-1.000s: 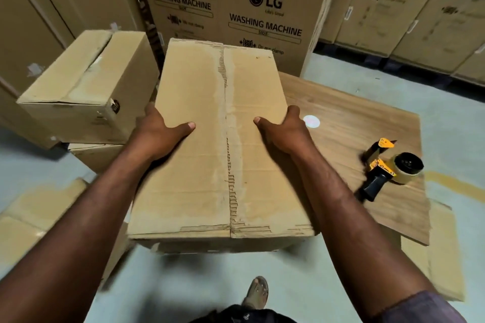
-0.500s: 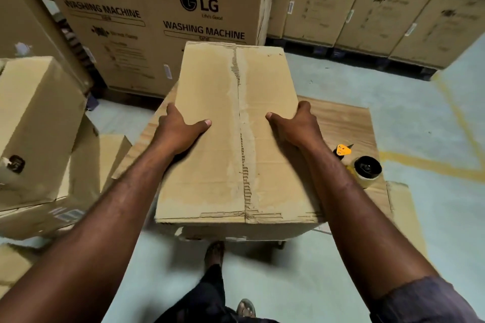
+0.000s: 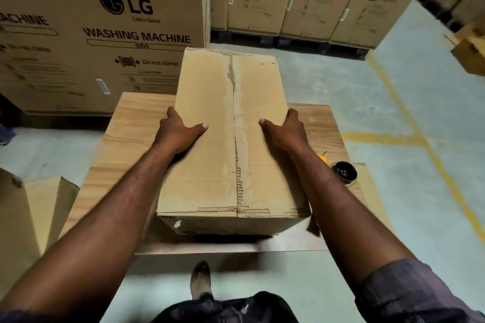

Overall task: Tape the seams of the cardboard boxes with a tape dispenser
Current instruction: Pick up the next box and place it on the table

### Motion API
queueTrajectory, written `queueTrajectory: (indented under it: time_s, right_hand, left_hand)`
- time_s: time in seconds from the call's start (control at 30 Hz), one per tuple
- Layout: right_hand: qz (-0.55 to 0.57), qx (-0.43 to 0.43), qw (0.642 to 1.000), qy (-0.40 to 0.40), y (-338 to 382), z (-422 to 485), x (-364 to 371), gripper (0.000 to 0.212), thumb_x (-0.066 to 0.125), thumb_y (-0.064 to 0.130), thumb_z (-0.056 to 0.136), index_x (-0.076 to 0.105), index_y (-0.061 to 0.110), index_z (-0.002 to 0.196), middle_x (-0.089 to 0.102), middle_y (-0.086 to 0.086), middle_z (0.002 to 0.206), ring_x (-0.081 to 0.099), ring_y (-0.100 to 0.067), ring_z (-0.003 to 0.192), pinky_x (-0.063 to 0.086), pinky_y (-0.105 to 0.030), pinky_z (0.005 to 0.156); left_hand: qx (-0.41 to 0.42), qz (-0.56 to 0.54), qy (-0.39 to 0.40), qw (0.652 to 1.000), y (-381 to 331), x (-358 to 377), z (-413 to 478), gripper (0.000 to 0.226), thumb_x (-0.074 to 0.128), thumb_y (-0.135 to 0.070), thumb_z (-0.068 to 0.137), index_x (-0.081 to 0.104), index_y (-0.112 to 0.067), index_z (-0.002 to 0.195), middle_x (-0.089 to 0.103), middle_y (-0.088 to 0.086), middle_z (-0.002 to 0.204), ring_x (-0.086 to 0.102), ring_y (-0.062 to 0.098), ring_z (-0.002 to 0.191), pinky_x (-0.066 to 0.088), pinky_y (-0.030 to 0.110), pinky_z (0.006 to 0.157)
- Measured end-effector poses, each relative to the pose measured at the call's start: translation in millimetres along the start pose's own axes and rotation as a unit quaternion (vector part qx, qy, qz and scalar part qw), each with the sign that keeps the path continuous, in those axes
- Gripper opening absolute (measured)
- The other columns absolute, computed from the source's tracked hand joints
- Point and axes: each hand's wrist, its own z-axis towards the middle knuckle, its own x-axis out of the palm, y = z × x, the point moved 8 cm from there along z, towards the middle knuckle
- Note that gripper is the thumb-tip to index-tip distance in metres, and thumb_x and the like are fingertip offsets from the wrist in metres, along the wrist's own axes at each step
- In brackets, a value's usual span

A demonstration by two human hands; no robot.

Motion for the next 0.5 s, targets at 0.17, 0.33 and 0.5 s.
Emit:
queueTrajectory:
  time_s: [0.17, 0.33, 0.5]
  right_hand:
    - [0.003, -0.003, 0.999, 0.039, -21, 3, 17, 0.092, 0.071, 0.069, 0.067, 0.045, 0.016, 0.138, 0.062, -0.010, 0.128, 0.063, -0.030, 0.115, 0.054, -0.042, 0.095]
    - [-0.061, -0.104, 0.991, 0.062, -18, -7, 17, 0.080, 0.065, 0.060, 0.085, 0.040, 0.014, 0.145, 0.046, -0.016, 0.146, 0.046, -0.034, 0.134, 0.043, -0.043, 0.108]
    - [-0.153, -0.302, 0.935, 0.106, -4, -16, 21, 0.064, 0.045, 0.046, 0.100, 0.039, 0.015, 0.156, 0.021, -0.007, 0.169, 0.015, -0.029, 0.156, 0.023, -0.045, 0.122]
  left_hand:
    - [-0.024, 0.010, 0.029, 0.999, 14, 16, 4, 0.117, 0.075, -0.067, 0.063, 0.024, -0.013, 0.153, 0.050, 0.015, 0.144, 0.053, 0.033, 0.126, 0.046, 0.044, 0.106]
    - [0.045, 0.120, -0.038, 0.991, -16, 18, -16, 0.089, 0.075, -0.045, 0.084, 0.029, -0.010, 0.152, 0.034, 0.020, 0.153, 0.037, 0.038, 0.139, 0.035, 0.043, 0.113]
    - [0.216, 0.199, 0.090, 0.952, -97, 120, -131, 0.101, 0.065, -0.058, 0.087, 0.012, -0.012, 0.160, 0.006, 0.009, 0.168, 0.004, 0.024, 0.154, 0.005, 0.050, 0.125]
